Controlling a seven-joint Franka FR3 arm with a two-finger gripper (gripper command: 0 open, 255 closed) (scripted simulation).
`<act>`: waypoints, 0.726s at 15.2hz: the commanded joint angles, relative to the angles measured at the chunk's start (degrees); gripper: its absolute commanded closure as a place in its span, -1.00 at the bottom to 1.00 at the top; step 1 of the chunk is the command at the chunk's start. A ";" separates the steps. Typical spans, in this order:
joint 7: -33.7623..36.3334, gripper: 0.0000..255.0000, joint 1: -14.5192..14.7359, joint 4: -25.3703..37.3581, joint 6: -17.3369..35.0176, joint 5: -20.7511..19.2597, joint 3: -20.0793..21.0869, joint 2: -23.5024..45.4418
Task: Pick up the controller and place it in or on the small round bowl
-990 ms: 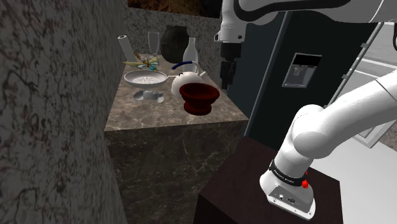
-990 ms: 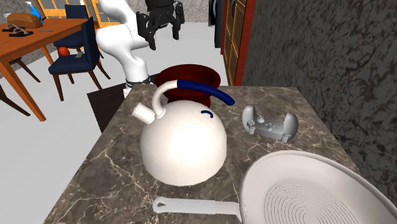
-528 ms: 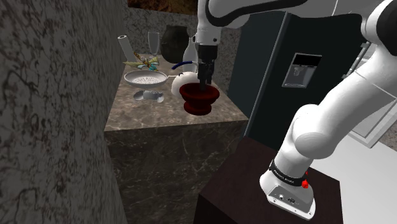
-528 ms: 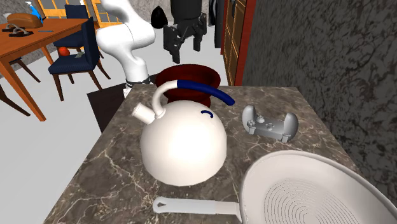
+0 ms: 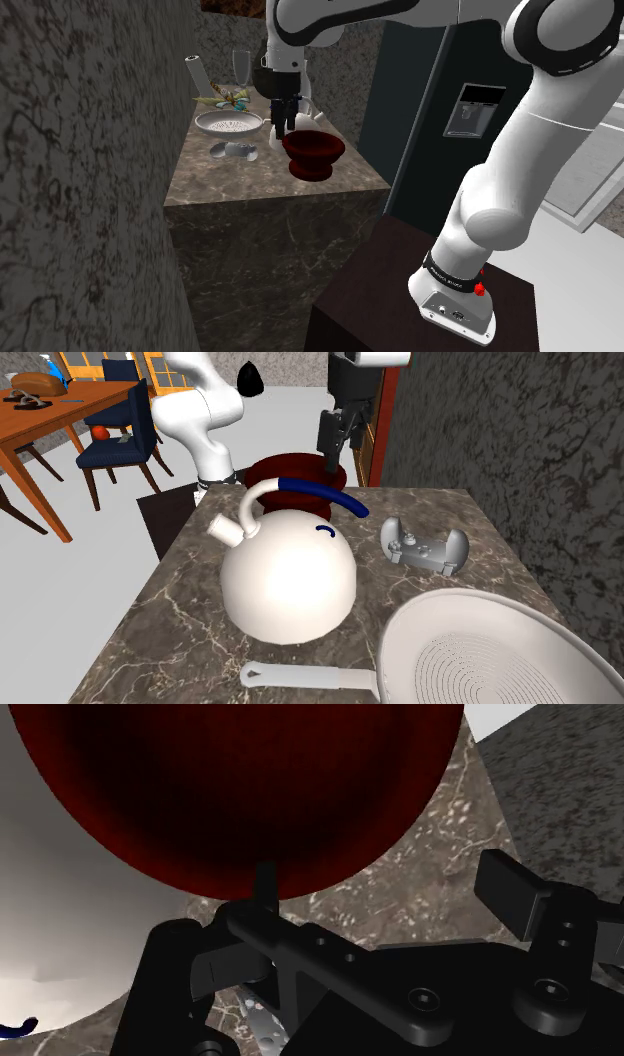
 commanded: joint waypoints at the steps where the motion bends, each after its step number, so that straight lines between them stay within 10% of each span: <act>1: -0.28 -1.00 0.50 4.81 0.08 -0.42 0.53 4.45; 11: -1.11 -1.00 3.88 32.73 -3.44 -3.64 2.88 26.93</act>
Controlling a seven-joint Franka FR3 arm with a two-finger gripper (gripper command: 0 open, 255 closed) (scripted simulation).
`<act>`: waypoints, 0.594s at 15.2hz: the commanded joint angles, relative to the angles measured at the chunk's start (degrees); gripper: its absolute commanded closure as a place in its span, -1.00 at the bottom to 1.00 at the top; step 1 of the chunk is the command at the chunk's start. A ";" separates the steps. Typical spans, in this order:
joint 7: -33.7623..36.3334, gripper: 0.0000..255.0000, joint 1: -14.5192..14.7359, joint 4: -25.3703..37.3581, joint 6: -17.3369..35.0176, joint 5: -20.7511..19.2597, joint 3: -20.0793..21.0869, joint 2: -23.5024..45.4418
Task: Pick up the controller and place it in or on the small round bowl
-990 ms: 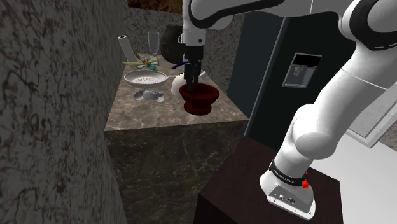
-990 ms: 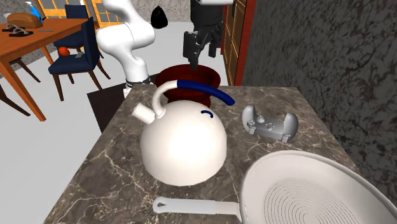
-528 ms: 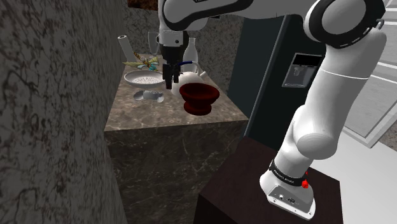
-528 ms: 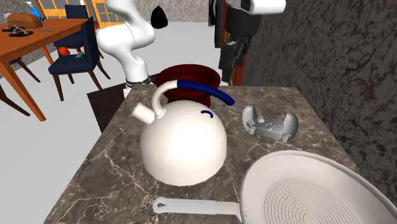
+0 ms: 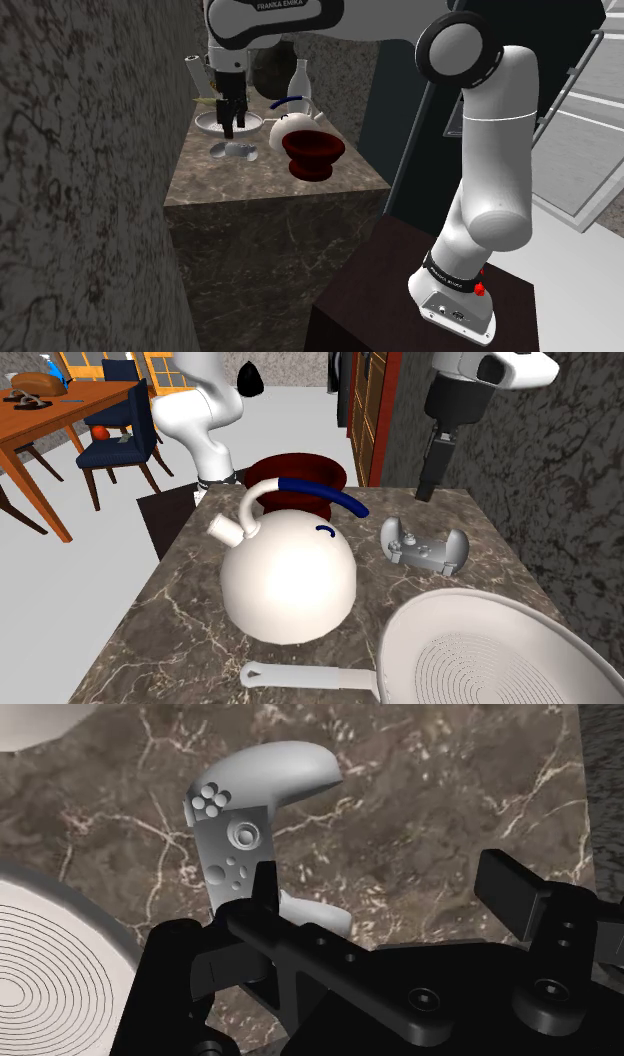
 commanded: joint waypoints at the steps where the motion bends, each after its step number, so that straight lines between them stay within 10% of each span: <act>1: 0.17 -1.00 0.73 4.31 -0.92 -0.50 0.31 3.16; 9: 0.18 -1.00 0.68 -1.91 5.04 -0.49 0.29 2.90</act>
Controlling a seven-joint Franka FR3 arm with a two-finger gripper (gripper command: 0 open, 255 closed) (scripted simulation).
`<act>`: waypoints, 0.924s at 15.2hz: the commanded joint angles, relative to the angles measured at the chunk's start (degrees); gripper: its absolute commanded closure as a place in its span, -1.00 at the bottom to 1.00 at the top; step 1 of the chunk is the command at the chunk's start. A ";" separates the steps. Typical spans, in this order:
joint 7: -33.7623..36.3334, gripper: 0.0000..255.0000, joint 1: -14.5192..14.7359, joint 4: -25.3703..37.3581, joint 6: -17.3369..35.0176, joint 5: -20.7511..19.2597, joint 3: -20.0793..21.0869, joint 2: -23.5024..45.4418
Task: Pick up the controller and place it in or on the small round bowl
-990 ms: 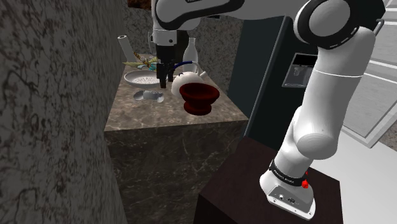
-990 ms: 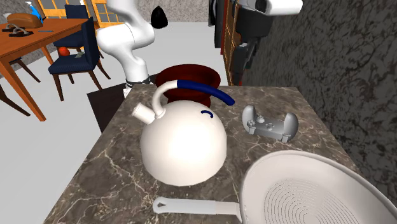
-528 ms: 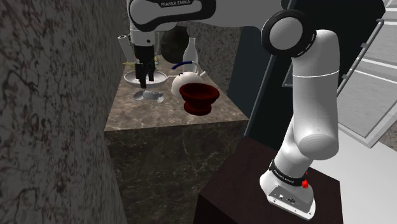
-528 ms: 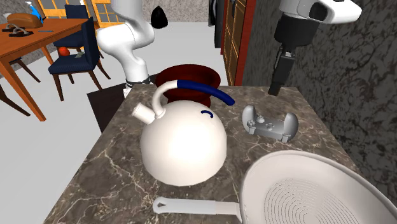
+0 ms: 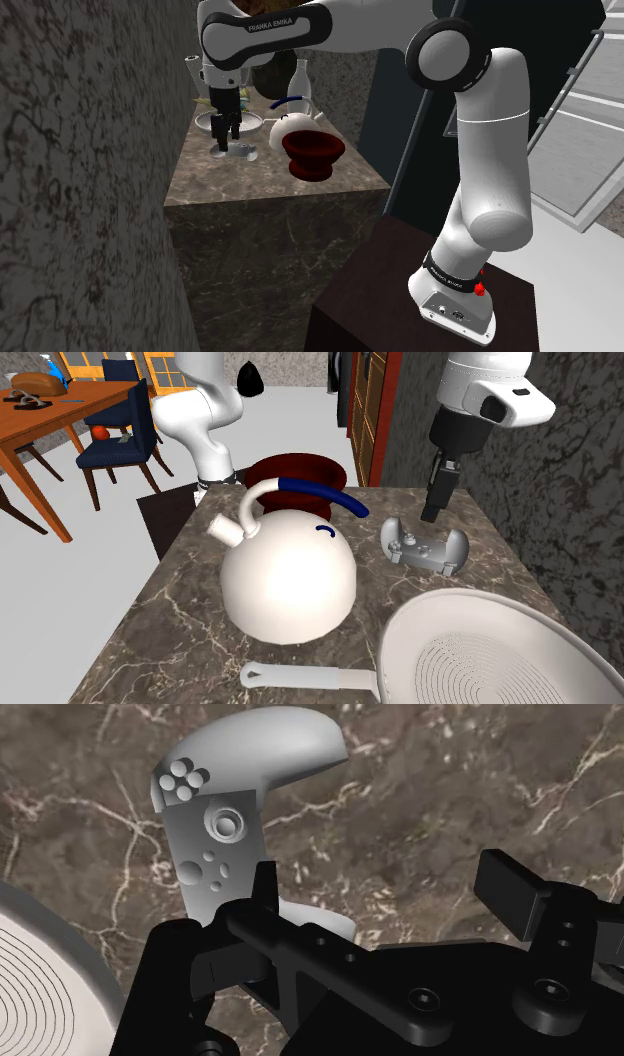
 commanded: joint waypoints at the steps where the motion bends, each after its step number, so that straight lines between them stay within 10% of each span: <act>1: 0.01 -1.00 0.00 -0.70 0.65 0.01 0.00 -0.08; 7: 0.00 -1.00 0.00 -0.70 0.64 0.01 0.00 -0.08; 8: 0.00 1.00 0.00 -0.70 0.64 0.01 0.00 -0.08; 14: 0.00 1.00 0.00 -0.70 0.64 0.01 0.00 -0.08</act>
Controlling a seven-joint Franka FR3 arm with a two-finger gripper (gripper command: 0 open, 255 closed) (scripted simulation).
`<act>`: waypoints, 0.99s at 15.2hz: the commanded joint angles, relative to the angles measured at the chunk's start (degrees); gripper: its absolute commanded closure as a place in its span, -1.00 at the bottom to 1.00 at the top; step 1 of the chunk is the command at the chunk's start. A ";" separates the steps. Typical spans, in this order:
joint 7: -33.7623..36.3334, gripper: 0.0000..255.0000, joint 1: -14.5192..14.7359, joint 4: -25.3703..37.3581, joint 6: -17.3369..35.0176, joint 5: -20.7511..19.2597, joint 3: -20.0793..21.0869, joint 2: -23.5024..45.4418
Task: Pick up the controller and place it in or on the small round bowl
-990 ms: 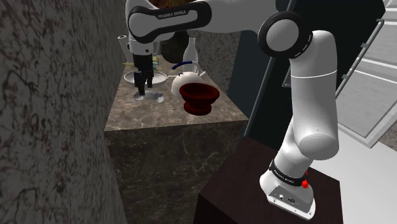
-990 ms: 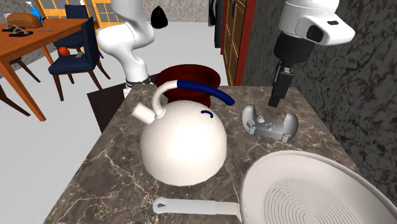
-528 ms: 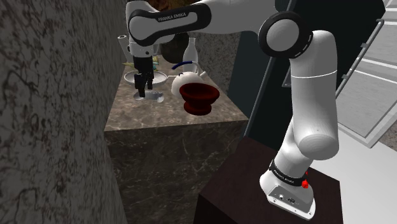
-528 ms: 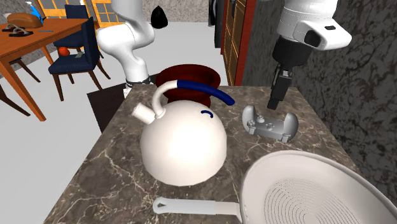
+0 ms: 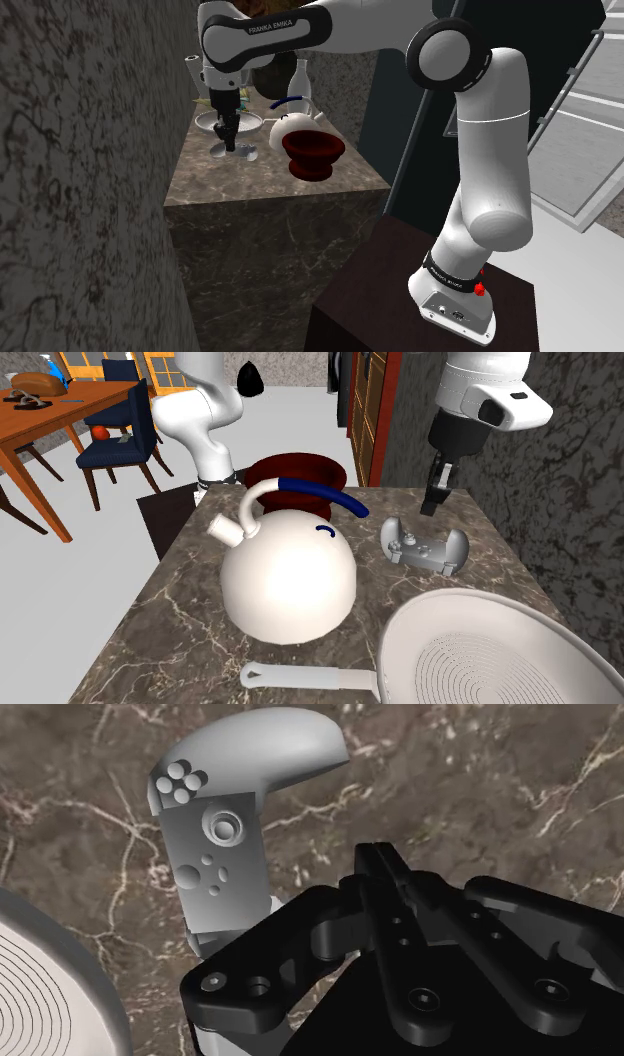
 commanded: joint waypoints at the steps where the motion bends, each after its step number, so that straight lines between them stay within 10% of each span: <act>1: 0.00 1.00 0.00 0.00 0.00 0.00 0.00 0.00; 3: 0.00 1.00 0.00 0.00 0.00 0.00 0.00 0.00; 4: 0.00 -1.00 0.00 0.00 0.00 0.00 0.00 0.00; 15: -9.02 -1.00 -3.71 4.43 2.24 -1.58 -1.45 5.75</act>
